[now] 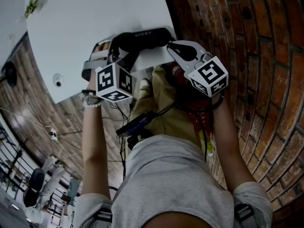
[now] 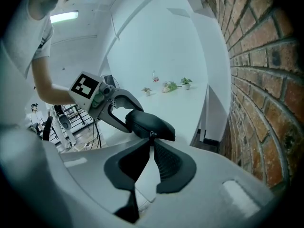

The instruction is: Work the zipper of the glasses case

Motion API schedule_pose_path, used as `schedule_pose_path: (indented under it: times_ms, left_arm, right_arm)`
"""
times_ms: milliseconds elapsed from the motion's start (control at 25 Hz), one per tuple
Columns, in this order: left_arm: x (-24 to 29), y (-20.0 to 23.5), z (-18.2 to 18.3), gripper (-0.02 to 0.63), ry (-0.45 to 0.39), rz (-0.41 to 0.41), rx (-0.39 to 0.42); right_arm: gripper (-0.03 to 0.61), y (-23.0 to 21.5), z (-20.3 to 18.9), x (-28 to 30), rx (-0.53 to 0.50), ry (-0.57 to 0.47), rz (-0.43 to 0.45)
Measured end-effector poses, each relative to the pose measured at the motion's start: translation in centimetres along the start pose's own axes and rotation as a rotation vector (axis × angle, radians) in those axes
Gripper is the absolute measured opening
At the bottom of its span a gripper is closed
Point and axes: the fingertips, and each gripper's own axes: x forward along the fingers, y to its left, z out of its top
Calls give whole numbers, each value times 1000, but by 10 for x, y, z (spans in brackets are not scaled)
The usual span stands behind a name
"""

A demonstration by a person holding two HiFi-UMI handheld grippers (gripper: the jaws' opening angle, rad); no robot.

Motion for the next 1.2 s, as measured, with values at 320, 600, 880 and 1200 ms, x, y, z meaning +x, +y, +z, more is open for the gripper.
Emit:
schedule_pose_path:
  times_ms: [320, 600, 880, 1200]
  left_arm:
    - [1, -1, 0, 281, 3, 0, 6]
    - [1, 0, 0, 281, 1, 1, 5]
    - [0, 0, 1, 281, -3, 0, 0]
    - [1, 0, 0, 281, -4, 2, -5]
  right_arm:
    - [32, 1, 1, -4, -79, 15, -81]
    - [32, 0, 2, 0, -234, 50, -212]
    - [40, 0, 3, 1, -436, 132, -304]
    - [31, -1, 3, 1, -451, 151, -311]
